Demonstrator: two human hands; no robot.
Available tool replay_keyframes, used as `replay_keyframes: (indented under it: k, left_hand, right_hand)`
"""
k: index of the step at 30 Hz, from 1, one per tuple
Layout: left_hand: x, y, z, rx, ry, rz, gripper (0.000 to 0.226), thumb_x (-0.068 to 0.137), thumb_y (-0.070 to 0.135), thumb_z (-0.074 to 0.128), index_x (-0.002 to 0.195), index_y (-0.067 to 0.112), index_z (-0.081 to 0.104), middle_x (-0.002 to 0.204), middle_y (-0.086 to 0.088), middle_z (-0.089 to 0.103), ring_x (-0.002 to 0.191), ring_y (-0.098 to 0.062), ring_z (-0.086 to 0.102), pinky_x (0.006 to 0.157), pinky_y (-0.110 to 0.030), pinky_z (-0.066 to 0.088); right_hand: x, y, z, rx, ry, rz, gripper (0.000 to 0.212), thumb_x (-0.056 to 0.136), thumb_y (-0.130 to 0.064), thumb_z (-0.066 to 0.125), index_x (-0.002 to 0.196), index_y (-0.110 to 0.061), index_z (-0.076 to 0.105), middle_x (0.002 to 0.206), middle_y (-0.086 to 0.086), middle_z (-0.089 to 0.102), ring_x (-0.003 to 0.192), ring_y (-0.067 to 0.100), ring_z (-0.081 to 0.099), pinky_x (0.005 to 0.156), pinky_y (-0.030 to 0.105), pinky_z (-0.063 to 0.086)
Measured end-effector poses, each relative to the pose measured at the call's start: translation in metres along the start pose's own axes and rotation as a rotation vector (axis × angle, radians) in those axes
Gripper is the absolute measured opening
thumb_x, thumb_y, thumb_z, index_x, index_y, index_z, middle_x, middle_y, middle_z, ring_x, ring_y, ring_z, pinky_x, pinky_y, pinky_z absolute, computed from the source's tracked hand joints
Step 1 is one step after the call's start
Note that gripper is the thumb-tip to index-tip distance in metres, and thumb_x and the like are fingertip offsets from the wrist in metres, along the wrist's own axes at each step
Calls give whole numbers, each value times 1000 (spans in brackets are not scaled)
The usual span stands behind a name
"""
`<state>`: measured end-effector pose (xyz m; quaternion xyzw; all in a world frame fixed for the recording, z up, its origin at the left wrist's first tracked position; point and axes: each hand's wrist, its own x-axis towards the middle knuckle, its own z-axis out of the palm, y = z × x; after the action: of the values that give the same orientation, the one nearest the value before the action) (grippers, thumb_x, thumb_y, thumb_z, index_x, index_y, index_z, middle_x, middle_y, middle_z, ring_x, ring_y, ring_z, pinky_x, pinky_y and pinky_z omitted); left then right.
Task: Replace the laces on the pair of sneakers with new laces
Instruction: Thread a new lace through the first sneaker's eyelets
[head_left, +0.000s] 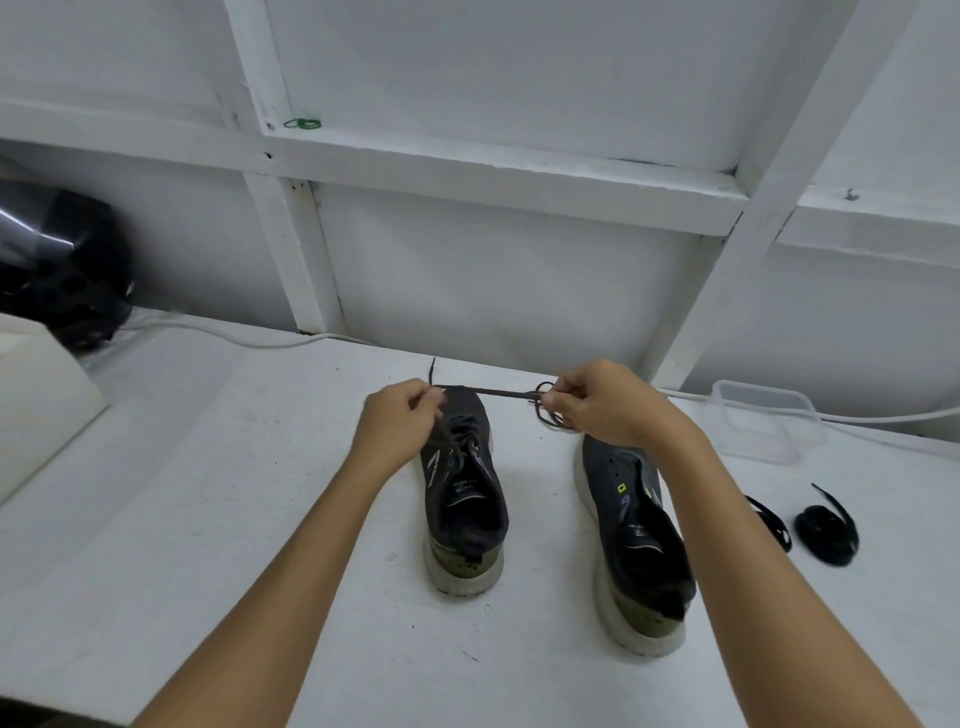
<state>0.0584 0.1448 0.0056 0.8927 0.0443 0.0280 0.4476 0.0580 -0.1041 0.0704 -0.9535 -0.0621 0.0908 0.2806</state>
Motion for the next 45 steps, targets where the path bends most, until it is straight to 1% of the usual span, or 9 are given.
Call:
replay_keyframes:
  k: [4, 8, 10, 14, 23, 30, 34, 39, 45]
  left_hand:
    - [7, -23, 0, 289, -73, -57, 24, 100, 34, 52, 103, 22, 72, 101, 0, 71, 100, -26, 63, 85, -38, 52]
    - [1, -4, 5, 236, -134, 291, 56, 99, 36, 57, 152, 32, 39, 148, 7, 50, 137, -19, 38, 112, -44, 35]
    - [-3, 14, 9, 189, -180, 430, 51, 99, 35, 58, 148, 33, 45, 145, 12, 52, 135, -12, 38, 112, -35, 34]
    - [-3, 25, 15, 155, -179, 504, 17, 99, 33, 59, 106, 28, 73, 98, 17, 69, 98, -7, 53, 86, -33, 45]
    - [10, -2, -10, 141, 58, 253, 13, 98, 27, 59, 91, 23, 69, 80, 12, 67, 80, -16, 63, 79, -40, 53]
    - [12, -20, -20, 205, 107, 114, 12, 99, 25, 57, 95, 24, 69, 91, 7, 69, 90, -20, 63, 81, -39, 52]
    - [1, -11, -12, 304, 172, 119, 22, 97, 25, 61, 117, 22, 66, 113, 2, 63, 108, -24, 55, 87, -43, 49]
    - [-23, 8, -2, 84, -160, 62, 6, 91, 29, 70, 95, 24, 70, 90, 7, 66, 81, -7, 60, 67, -14, 41]
    - [-40, 6, 12, 102, -126, 57, 10, 91, 30, 69, 89, 25, 61, 78, 1, 60, 73, -13, 58, 66, -23, 47]
  right_hand:
    - [-2, 2, 2, -3, 3, 0, 22, 97, -35, 63, 78, -25, 69, 66, -12, 66, 64, 5, 58, 59, 24, 39]
    - [0, -8, 9, 20, -40, -20, 21, 97, -36, 63, 77, -31, 66, 70, -11, 69, 67, 4, 62, 66, 26, 46]
    - [1, -16, 11, 39, -75, -30, 18, 98, -38, 62, 83, -31, 69, 75, -11, 71, 72, 6, 65, 72, 29, 52]
    - [1, -25, 14, 49, -89, -57, 19, 98, -39, 62, 90, -25, 72, 77, -11, 72, 75, 9, 67, 77, 31, 55]
    - [0, -9, 11, 48, -62, 20, 20, 100, -28, 57, 84, -28, 70, 75, -11, 71, 69, 5, 64, 69, 27, 47]
    - [6, -7, 24, 68, -66, 75, 20, 99, -23, 58, 84, -26, 71, 77, -13, 73, 75, 5, 68, 72, 26, 53]
    - [1, -9, 36, 108, 68, 132, 15, 98, -24, 62, 93, -19, 75, 74, -15, 60, 73, 6, 56, 58, 15, 37]
    - [-12, -7, 59, 645, 136, 348, 11, 95, -25, 68, 99, -18, 74, 99, 2, 73, 84, 14, 63, 65, 24, 48]
    - [-21, 1, 94, 1099, 124, 571, 5, 94, -21, 71, 99, -20, 71, 100, -1, 72, 94, 13, 66, 70, 28, 52]
